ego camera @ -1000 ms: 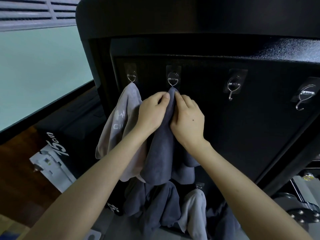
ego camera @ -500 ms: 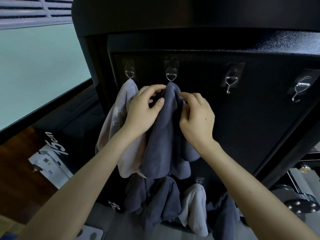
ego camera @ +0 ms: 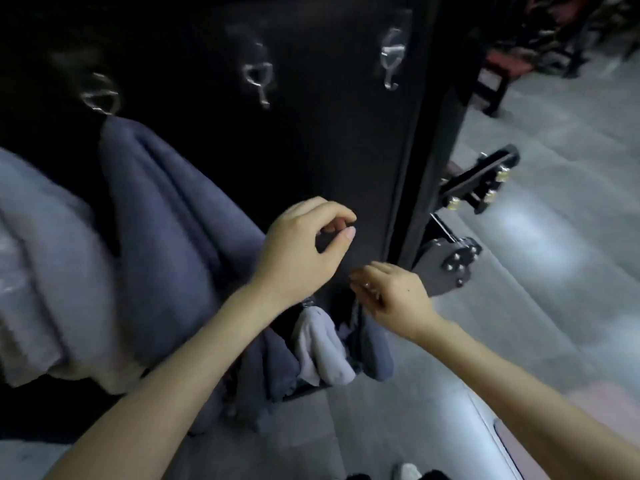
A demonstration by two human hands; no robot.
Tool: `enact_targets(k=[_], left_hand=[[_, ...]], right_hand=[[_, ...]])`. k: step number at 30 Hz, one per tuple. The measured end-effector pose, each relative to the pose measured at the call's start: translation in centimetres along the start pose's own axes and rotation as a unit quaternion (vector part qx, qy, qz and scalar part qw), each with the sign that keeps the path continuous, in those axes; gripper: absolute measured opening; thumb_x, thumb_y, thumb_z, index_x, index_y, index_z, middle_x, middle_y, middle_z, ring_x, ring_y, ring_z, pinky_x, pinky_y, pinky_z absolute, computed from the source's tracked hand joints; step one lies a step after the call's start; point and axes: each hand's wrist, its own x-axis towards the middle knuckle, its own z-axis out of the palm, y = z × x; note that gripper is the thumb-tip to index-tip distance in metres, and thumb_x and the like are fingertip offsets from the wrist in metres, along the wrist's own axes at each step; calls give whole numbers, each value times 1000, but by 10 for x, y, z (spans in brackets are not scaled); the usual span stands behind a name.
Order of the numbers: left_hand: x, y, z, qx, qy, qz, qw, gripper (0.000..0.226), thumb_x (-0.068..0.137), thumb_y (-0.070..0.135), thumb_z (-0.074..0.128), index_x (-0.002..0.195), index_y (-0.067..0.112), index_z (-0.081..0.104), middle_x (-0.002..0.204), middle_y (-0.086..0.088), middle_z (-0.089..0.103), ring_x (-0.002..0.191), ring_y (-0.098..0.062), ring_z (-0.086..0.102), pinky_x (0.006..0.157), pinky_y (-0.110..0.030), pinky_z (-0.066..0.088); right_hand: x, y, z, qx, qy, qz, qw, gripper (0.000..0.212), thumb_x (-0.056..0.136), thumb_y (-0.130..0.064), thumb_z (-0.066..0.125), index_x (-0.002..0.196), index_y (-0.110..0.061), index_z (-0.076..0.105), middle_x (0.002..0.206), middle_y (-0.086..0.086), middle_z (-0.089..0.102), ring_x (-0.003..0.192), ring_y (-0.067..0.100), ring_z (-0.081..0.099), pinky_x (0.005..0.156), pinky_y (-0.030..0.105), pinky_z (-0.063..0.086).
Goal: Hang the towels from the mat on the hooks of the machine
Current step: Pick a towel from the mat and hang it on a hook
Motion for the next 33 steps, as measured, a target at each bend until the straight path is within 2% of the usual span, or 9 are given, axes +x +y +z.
enact_targets(k=[5,9,11,17,19,23,27,30,33], left_hand=[[20,24,125,-49,-170,41,983,13,83,23,60,91,15,67,78,4,60,76,-15,58,71,-33,50],[32,63,238,-25,-341,92,935,15,85,22,62,97,16,68,88,-1,64,88,-21,60,78,-34,47],[33,72,267,-23,-375,96,922,17,87,24,60,100,16,67,91,1,65,89,-20,60,79,-33,47],[66,158,413,-69,-481,124,865,15,89,26,58,98,18,66,93,4,66,86,-14,60,81,-29,46],[79,186,457,-68,-501,120,854,13,89,28,57,95,21,66,90,6,66,83,-13,60,79,-27,48],[111,242,540,-70,-535,121,833,11,90,28,57,93,22,66,86,9,65,80,-13,61,73,-25,48],[142,303,617,-76,-568,153,805,11,90,26,57,94,19,66,86,7,65,79,-12,60,68,-15,43],[166,347,678,-78,-592,188,780,13,89,25,58,96,18,68,88,4,68,79,-13,60,74,-25,47],[196,387,748,-80,-605,240,755,11,89,25,59,94,21,67,89,6,68,81,-13,61,77,-27,48]], right_hand=[[-117,90,-21,-69,-84,199,974,22,86,-30,51,98,-16,64,86,2,66,77,30,63,57,28,42],[-221,149,-50,-91,-145,398,901,28,94,-34,47,118,-23,57,106,-3,65,101,22,59,76,29,43],[-254,164,-55,-92,-161,447,875,29,95,-35,44,119,-25,56,109,-5,65,105,19,58,79,28,42],[-379,249,-112,-100,-127,605,780,31,95,-38,43,117,-22,58,113,-1,66,105,21,59,81,30,46],[-414,279,-135,-83,-91,643,756,29,95,-38,43,112,-21,60,112,-3,66,104,20,59,75,30,44],[-475,329,-183,-63,-25,708,703,25,94,-37,44,96,-18,61,99,2,68,87,24,60,66,32,40],[-515,367,-229,-43,21,757,652,21,94,-30,45,92,-15,59,91,6,67,69,21,49,59,31,35],[-538,396,-253,-40,54,797,600,20,93,-28,45,84,-15,57,86,7,65,70,23,48,58,31,34],[-563,433,-270,-35,77,823,561,22,93,-29,45,91,-15,62,85,6,65,75,26,55,55,32,32]])
